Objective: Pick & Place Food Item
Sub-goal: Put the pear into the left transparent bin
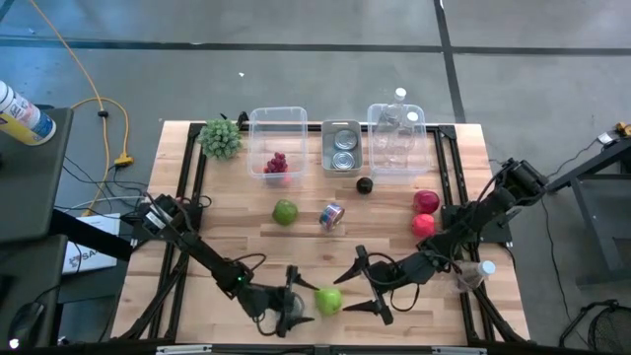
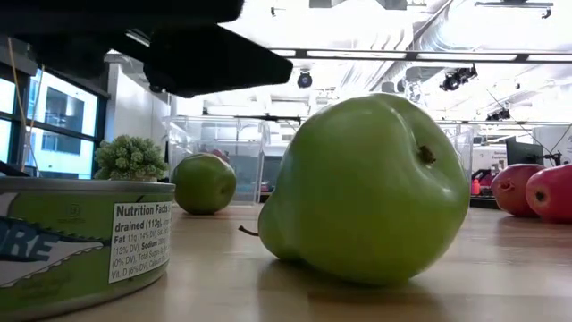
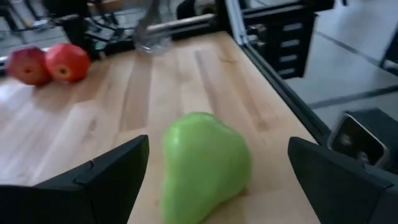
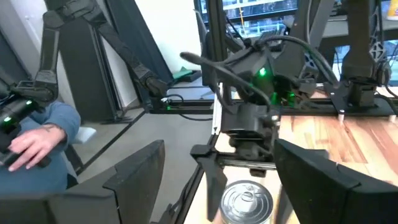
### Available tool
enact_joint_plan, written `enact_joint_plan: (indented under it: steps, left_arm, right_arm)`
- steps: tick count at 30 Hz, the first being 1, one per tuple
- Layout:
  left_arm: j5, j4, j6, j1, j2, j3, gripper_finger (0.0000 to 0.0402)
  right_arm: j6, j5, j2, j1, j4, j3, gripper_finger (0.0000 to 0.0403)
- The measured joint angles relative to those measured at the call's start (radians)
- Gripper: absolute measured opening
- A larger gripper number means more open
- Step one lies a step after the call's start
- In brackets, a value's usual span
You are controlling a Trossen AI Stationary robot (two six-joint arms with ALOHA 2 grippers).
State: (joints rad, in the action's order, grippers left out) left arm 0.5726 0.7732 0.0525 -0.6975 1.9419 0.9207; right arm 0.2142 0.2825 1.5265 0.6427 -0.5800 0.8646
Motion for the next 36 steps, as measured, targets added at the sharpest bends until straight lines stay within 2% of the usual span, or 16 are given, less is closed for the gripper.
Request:
enact_joint_plan:
  steps: [5,12,15,29,36]
  left_arm:
    - [-0.107,0.031,-0.005,0.044,0.034,0.001,0.0373]
    - [-0.148,0.072,-0.053,0.088,0.053,0.000,0.0373]
    - [-0.212,0.091,-0.084,0.087,0.053,0.001,0.0373]
    - [-0.232,0.097,-0.187,0.115,0.071,0.002,0.0373]
    - [-0.270,0.118,-0.224,0.115,0.178,0.087,0.0373]
  right_arm:
    - [0.000,0.007,0.000,0.001,0.000,0.000,0.0289]
    - [0.003,0.007,0.001,0.001,0.000,0.000,0.0289]
    - [0.002,0.007,0.002,0.001,0.001,0.000,0.0289]
    - [-0.003,0.007,0.002,-0.004,0.004,0.000,0.0289]
    - [0.007,0.006,0.002,-0.010,0.014,0.000,0.0289]
